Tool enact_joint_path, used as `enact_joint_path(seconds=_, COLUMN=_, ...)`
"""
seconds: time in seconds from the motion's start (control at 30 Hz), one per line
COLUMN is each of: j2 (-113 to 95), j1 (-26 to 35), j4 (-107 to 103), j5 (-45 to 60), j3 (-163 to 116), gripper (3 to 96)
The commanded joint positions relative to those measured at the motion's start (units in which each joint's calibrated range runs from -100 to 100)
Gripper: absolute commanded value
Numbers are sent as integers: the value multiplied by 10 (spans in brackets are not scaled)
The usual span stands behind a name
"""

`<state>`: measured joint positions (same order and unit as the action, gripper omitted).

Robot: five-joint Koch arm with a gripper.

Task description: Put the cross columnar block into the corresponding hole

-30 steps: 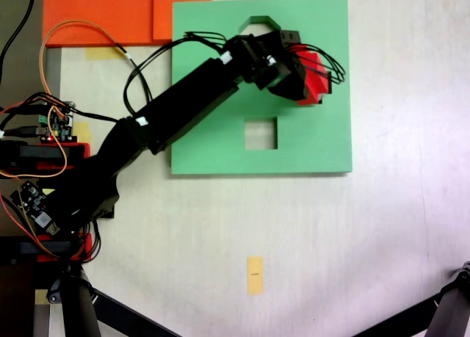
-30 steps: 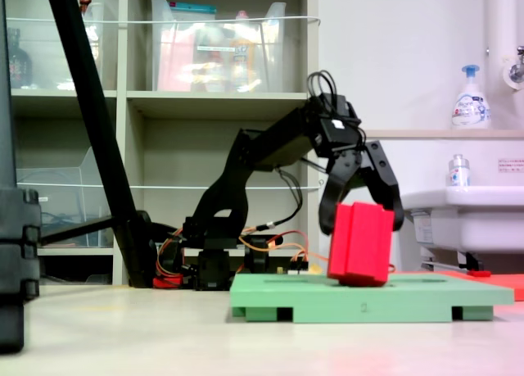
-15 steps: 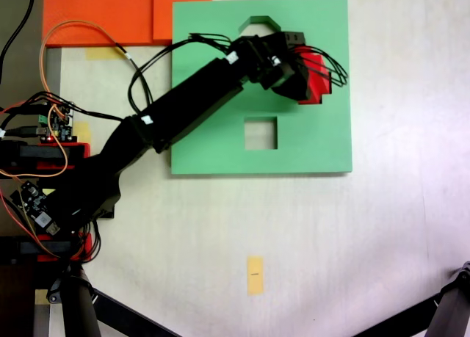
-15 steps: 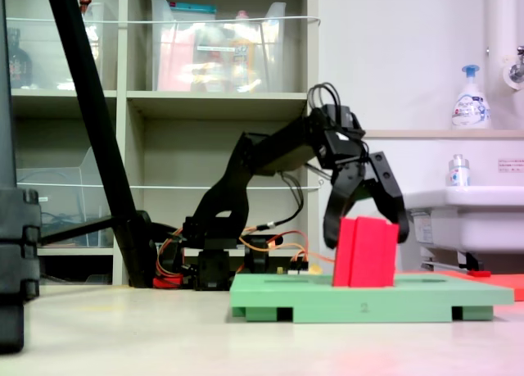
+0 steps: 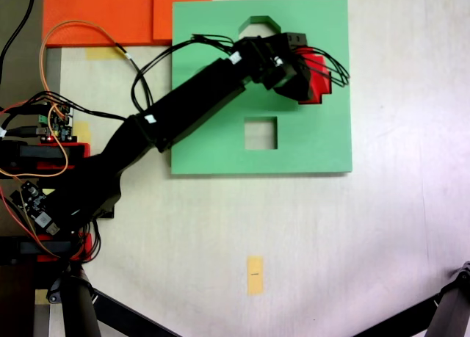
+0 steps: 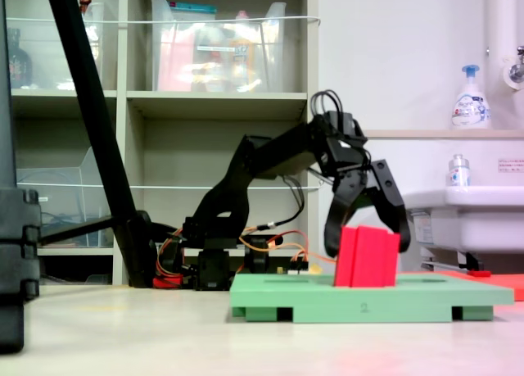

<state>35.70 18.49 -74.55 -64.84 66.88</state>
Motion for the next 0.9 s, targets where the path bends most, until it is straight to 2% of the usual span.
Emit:
enact_joint_path(seconds=0.03, j2=12, j1=-1, j4=60, j5=-5, j3=24, gripper=531)
enact_joint_path(seconds=0.13, j2=24, j1=-6, j4=60, j5=-5, j3=24, gripper=585)
enact_joint_path(seconds=0.37, j2=24, j1=-7, j4=58, j5=-4, j3=24, gripper=947)
enact_joint_path(seconds=0.5, j2=-68, j1=-6, j4=-8, j5=-2, j3=23, gripper=956)
enact_joint_path(seconds=0.67, j2=-315, j1=-6, j4=-117, j5=38, j3=23, gripper=950)
enact_joint_path(seconds=0.9, j2=-703, j1=-41, j4=-242, j5=320, j3=20, gripper=864)
